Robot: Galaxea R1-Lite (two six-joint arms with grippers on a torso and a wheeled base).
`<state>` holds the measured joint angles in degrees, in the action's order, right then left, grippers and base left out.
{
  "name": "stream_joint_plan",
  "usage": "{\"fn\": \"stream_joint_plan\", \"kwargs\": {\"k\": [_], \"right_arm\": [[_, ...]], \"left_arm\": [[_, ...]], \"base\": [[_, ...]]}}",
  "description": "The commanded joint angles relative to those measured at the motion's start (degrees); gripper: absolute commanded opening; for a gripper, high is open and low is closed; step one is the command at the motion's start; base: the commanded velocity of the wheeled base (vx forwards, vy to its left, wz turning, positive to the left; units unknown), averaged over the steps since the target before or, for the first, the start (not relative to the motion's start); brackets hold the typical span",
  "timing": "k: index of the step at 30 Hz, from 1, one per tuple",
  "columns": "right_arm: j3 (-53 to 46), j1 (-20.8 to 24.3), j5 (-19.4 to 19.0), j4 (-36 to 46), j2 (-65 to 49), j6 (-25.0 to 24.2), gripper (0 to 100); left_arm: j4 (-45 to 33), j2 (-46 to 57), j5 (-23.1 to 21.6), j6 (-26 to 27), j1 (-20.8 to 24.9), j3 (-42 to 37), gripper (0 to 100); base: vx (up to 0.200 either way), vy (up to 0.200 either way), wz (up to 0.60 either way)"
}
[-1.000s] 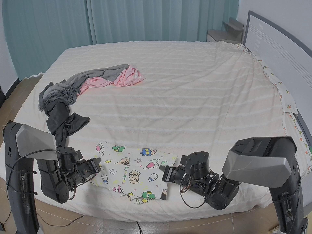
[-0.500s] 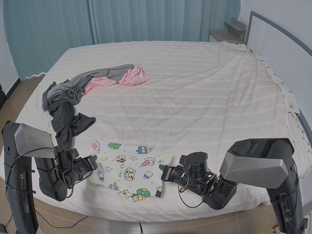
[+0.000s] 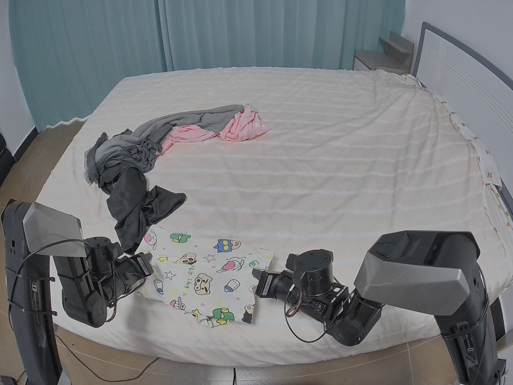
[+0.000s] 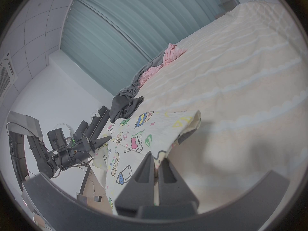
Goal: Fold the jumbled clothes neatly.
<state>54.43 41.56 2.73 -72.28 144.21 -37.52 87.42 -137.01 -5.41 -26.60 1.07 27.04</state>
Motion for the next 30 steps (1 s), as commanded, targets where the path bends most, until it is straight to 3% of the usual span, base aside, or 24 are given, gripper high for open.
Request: {"fn": "stream_joint_plan", "kwargs": {"k": [1, 9, 29, 30], "right_arm": [[0.15, 0.01, -0.01, -0.23, 0.19, -0.09, 0], [0.32, -0.07, 0.96, -0.58, 0.63, -0.09, 0], [-3.45, -3.5, 2.72, -0.67, -2.27, -0.09, 0], [-4.16, -3.76, 2.72, -0.67, -2.97, -0.18, 0]], "left_arm": [[0.03, -0.98, 0.05, -0.03, -0.81, 0.65, 0], [0.12, -2.38, 0.14, -0.21, -2.04, 1.7, 0], [0.38, -3.09, 0.14, -0.21, -2.92, 1.09, 0], [0.47, -3.09, 0.14, -0.21, -2.92, 1.0, 100]], "base": [[0.0, 0.2, 0.0], [0.0, 0.2, 0.0], [0.0, 0.0, 0.0], [0.0, 0.0, 0.0]]}}
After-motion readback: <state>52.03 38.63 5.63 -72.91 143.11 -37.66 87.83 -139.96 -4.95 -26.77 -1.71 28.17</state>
